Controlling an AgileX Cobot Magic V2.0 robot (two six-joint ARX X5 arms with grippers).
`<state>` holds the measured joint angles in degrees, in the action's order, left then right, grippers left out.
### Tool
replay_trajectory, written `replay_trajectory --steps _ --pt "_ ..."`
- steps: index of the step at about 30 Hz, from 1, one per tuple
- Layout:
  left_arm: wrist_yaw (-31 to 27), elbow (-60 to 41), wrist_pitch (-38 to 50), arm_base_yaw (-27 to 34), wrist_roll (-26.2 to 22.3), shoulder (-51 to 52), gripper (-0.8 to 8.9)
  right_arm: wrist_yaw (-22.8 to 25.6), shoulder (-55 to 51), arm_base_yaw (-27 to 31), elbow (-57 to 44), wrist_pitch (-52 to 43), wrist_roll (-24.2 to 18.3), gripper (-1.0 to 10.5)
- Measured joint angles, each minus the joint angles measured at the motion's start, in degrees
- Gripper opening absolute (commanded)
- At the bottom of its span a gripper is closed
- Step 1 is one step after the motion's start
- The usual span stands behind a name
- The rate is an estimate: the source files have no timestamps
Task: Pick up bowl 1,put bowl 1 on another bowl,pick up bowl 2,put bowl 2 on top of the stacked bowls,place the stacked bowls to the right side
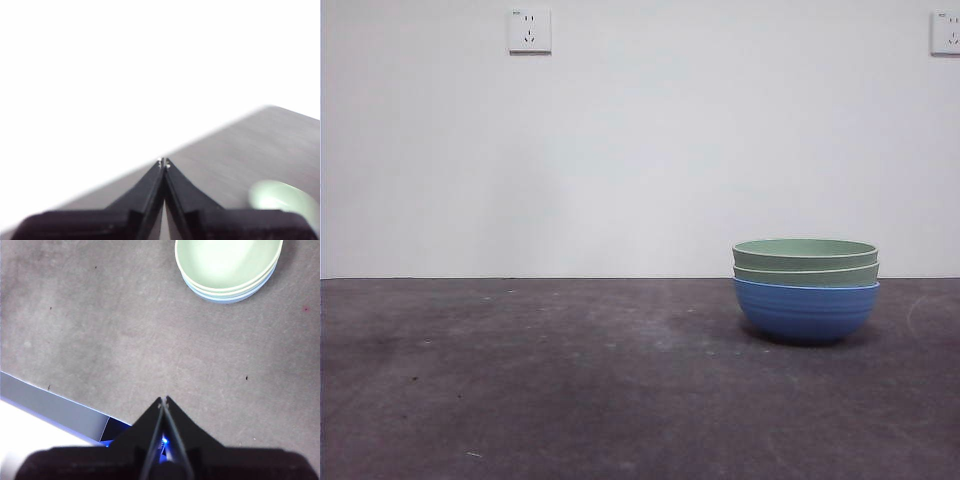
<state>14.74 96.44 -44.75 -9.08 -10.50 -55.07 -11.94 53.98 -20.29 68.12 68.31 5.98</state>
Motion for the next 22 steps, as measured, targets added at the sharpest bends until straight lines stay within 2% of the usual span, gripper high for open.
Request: replay_trajectory --steps 4,7,11,16,22 --pt "-0.7 -14.9 11.3 6.3 0.0 10.1 -0.04 0.0 0.0 0.0 0.0 0.0 0.0 0.0" --pt "-3.3 -27.0 19.7 9.4 0.0 17.1 -0.04 0.0 0.0 0.0 0.0 0.0 0.0 0.0" --pt "-4.0 -43.6 29.7 12.5 0.3 25.8 -0.04 0.0 0.0 0.0 0.0 0.0 0.0 0.0" --pt "-4.1 -61.0 34.8 14.2 2.3 34.9 -0.04 0.0 0.0 0.0 0.0 0.0 0.0 0.0" --pt "-4.1 -74.0 36.7 14.6 3.0 41.7 -0.04 0.0 0.0 0.0 0.0 0.0 0.0 0.0"
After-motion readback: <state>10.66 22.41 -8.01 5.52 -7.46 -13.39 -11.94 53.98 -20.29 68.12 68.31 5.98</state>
